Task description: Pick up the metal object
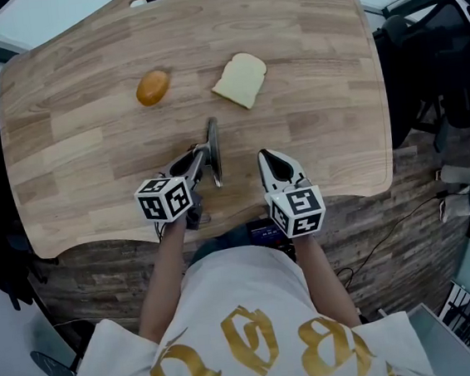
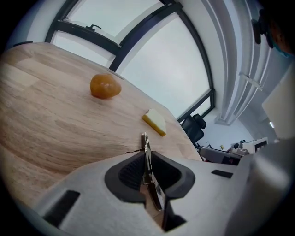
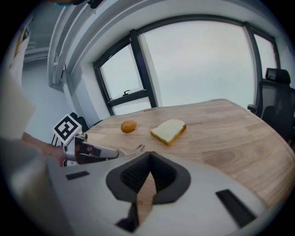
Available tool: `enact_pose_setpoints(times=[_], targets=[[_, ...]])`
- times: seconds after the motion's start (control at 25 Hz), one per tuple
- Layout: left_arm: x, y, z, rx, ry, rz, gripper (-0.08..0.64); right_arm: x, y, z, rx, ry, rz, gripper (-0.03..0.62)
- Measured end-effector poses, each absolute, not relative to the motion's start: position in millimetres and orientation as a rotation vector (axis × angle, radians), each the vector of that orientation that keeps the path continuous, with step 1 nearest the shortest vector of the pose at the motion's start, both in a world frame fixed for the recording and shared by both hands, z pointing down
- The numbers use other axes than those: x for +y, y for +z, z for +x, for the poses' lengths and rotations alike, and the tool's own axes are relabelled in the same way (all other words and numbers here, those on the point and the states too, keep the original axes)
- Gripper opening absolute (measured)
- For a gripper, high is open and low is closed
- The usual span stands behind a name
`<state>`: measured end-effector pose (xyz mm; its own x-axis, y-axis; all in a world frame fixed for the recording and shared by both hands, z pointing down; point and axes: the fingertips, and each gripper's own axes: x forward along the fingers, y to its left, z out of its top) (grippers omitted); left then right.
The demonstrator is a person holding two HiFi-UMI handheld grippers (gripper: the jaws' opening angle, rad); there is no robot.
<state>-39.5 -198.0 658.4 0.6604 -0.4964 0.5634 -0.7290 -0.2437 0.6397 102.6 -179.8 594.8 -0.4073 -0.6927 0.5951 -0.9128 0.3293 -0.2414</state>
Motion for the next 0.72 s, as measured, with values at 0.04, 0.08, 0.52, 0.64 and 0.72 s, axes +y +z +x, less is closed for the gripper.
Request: enact_pose_setpoints(times=[0.04,0.08,0.52,0.64,0.72], targets=[[-198,659,-39,-0.957,0.293,1.900,0.045,-180,595,103,-2.214,0.781,1.420,0.011],[-198,659,-39,-0.952,0.286,1.893,0.043,-180,595,103,-2.213,0.780,1.420,0.011],[-200,647,-40,-0.935,0.206,1.853,0.028,-186,585,113,-2.223,0.754,1.454,0.011],[-202,637,-46,-0.952,0.179,1.866,0.028,-189,581,114,-2.233,0.737,1.453,0.011],[-204,631,-50,-0.970,0.160,1.871,0.028,-189,578,115,-2.242,0.735,1.451,0.011]])
